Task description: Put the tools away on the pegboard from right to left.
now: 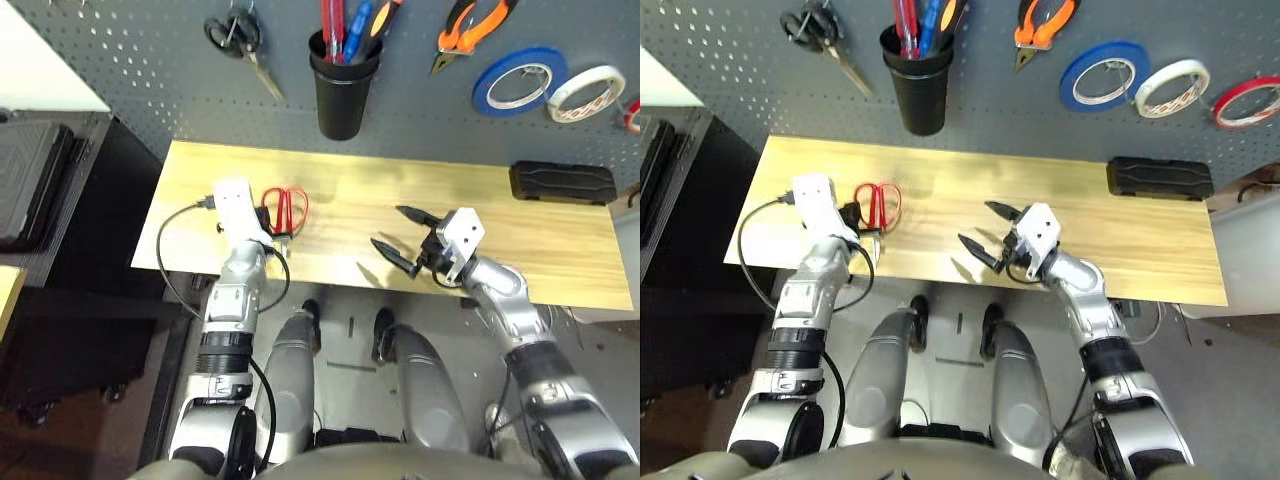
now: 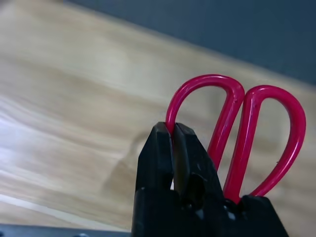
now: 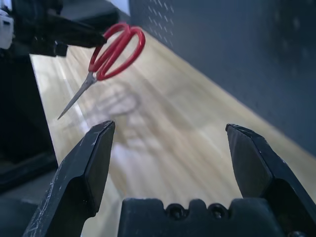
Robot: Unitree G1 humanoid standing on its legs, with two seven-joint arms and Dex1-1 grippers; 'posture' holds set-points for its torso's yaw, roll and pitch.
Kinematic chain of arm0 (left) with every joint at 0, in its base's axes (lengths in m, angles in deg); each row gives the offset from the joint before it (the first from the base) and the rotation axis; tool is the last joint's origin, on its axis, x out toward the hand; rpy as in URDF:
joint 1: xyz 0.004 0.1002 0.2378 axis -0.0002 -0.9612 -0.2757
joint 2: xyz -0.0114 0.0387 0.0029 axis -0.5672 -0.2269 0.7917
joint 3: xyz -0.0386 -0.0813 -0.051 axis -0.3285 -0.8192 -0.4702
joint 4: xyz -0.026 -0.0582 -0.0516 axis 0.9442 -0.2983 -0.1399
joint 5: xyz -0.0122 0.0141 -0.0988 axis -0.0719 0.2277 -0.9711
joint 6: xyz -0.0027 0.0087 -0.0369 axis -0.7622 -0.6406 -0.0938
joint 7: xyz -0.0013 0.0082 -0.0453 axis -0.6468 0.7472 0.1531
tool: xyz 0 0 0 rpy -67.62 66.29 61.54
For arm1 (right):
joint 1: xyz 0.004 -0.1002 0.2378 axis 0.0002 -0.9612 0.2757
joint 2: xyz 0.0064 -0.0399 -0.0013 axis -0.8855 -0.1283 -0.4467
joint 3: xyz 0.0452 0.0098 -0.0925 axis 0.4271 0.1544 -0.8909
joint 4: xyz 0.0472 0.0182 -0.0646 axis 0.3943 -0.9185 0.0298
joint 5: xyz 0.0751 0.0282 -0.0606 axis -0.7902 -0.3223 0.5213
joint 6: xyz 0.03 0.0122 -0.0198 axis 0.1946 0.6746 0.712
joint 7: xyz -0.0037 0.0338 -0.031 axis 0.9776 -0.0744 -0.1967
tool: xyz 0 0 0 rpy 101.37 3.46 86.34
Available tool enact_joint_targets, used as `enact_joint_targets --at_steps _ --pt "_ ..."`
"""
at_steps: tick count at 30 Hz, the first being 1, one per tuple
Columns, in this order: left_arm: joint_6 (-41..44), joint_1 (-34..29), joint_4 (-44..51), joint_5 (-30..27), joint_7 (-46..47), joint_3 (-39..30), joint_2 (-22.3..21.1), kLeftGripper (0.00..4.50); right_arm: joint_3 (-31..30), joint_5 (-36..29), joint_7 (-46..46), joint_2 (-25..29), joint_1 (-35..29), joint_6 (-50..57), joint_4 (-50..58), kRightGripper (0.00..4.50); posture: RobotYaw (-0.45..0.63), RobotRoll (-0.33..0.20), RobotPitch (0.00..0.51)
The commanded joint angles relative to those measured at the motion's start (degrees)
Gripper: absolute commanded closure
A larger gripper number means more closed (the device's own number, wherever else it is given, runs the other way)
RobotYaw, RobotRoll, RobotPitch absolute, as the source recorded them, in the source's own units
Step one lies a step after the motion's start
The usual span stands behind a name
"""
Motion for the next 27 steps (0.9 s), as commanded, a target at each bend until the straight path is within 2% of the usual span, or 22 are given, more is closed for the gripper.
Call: enact_joint_targets --at_steps 1,7,13,21,27 --pt "-1.37 -2.41 6.98 -2.19 -0.93 -1.19 0.44 4.49 2.16 -2.88 3.09 0.94 0.29 -2.01 -2.05 0.00 0.35 0.000 0.278" --pt "0.82 -1.50 15.25 -5.56 -1.58 -3.70 -0.60 4.49 5.36 -9.57 8.11 2.64 2.16 1.74 1.56 0.00 0.36 0.000 0.251" --pt "4.23 3.38 19.04 -10.17 -1.88 -6.64 -2.53 4.49 7.39 -15.12 12.37 6.44 2.64 7.94 8.92 0.00 0.33 0.000 0.238" --pt "6.25 11.46 16.78 -14.06 -2.34 -9.54 -6.06 4.49 12.19 -23.73 16.20 12.50 5.30 19.38 16.11 0.00 0.27 0.000 0.225" --pt "5.69 15.45 13.61 -14.95 -2.92 -9.58 -7.58 4.49 14.87 -26.31 14.36 13.85 8.34 24.35 19.34 0.00 0.23 0.000 0.216"
